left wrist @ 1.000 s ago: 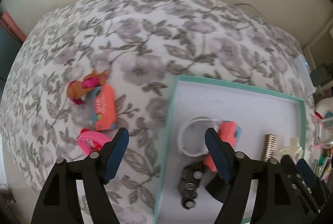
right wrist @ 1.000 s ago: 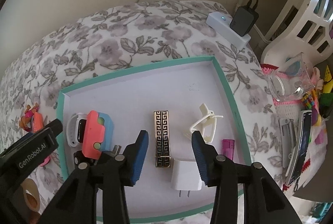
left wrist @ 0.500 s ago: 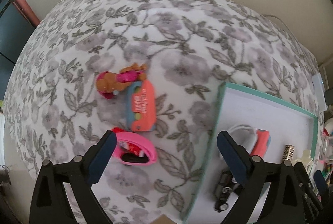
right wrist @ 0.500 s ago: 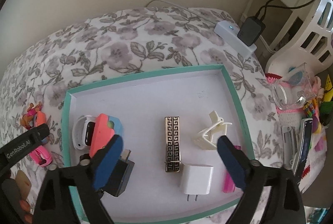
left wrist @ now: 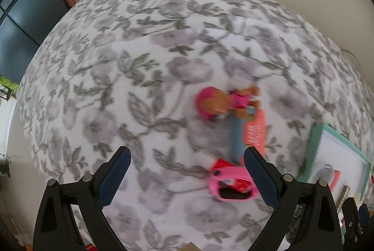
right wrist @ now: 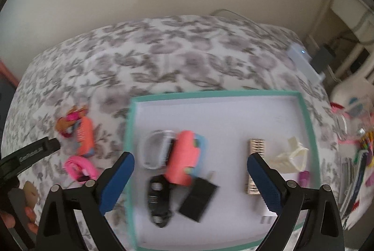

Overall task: Organize rigid objects
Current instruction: 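Move both open grippers away from the tray toward the remaining objects, then grasp the pink watch band with the right gripper while the left grasps the red glue tube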

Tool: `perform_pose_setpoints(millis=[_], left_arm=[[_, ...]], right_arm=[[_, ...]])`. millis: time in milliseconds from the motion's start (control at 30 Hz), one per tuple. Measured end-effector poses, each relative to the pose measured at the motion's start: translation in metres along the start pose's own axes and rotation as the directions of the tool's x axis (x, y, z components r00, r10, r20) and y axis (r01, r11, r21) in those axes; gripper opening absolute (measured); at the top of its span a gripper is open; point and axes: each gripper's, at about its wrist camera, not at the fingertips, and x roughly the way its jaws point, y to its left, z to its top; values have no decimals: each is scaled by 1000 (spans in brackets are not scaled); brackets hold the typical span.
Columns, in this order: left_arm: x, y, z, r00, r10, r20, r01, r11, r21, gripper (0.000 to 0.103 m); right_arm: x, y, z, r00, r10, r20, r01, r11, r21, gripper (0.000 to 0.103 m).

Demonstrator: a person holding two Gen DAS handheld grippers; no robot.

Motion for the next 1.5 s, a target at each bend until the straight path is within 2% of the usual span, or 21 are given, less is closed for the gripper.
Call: perform_pose_setpoints(millis=[233, 600, 700, 1033, 1333, 1500], left_arm=[[6, 30, 5, 1000, -11, -16, 10, 999, -52, 97], [29, 62, 5, 997, -21, -79, 11, 993, -120, 97], [36, 62, 4, 995, -27, -99, 16, 993, -117, 97], [58, 66, 5, 989, -36, -142, 19, 993, -117, 97], [71, 62, 7, 988, -39, -151, 22, 993, -114, 97], [72, 60, 8, 988, -43, -151, 26, 993, -111, 97]], right_arm=[[3, 55, -3, 996, 91, 0, -91, 992, -87, 99], [20, 113, -15, 990, 134, -46, -141, 968, -209, 98], [27, 123, -20, 990, 128, -60, -139, 963, -233, 95], [49, 134, -27, 986, 134, -104, -156, 957, -246, 68], [54, 141, -28, 975, 190, -111, -213, 945, -248, 29], [53, 142, -28, 974, 196, -115, -220, 941, -257, 24]])
